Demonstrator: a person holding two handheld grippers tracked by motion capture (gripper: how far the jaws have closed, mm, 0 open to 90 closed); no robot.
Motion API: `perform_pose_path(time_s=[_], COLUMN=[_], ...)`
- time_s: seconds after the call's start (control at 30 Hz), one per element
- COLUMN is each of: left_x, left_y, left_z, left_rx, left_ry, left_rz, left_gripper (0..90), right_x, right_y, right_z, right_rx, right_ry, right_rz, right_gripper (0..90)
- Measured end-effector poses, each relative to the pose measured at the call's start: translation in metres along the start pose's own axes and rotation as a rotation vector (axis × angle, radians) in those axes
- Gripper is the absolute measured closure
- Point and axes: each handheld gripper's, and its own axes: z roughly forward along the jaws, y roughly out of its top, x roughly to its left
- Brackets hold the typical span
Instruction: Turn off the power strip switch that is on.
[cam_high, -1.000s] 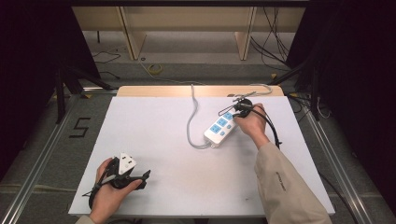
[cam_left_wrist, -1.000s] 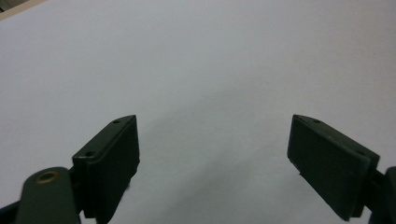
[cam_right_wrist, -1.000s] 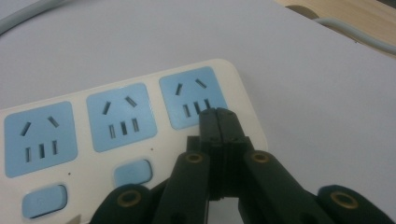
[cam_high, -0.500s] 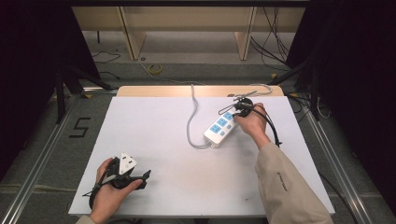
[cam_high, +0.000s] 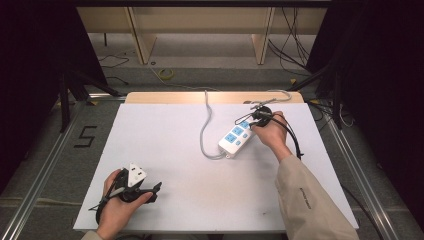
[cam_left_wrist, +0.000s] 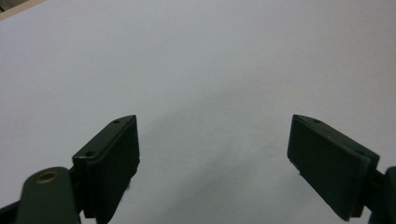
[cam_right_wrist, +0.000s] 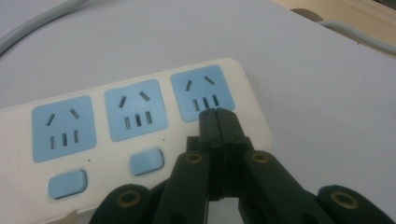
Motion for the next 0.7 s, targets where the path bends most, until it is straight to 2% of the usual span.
perform_pose_path(time_s=[0.7], left_x=[-0.001], left_y=[-0.001], left_z=[0.0], left_rx=[0.002], left_ry=[0.002], left_rz=[-0.003], left_gripper=[16.8], right_x=[0.001], right_y=[-0.016], right_z=[-0.019], right_rx=[-0.021], right_ry=[0.034], right_rz=[-0.003], right_gripper=[90.0])
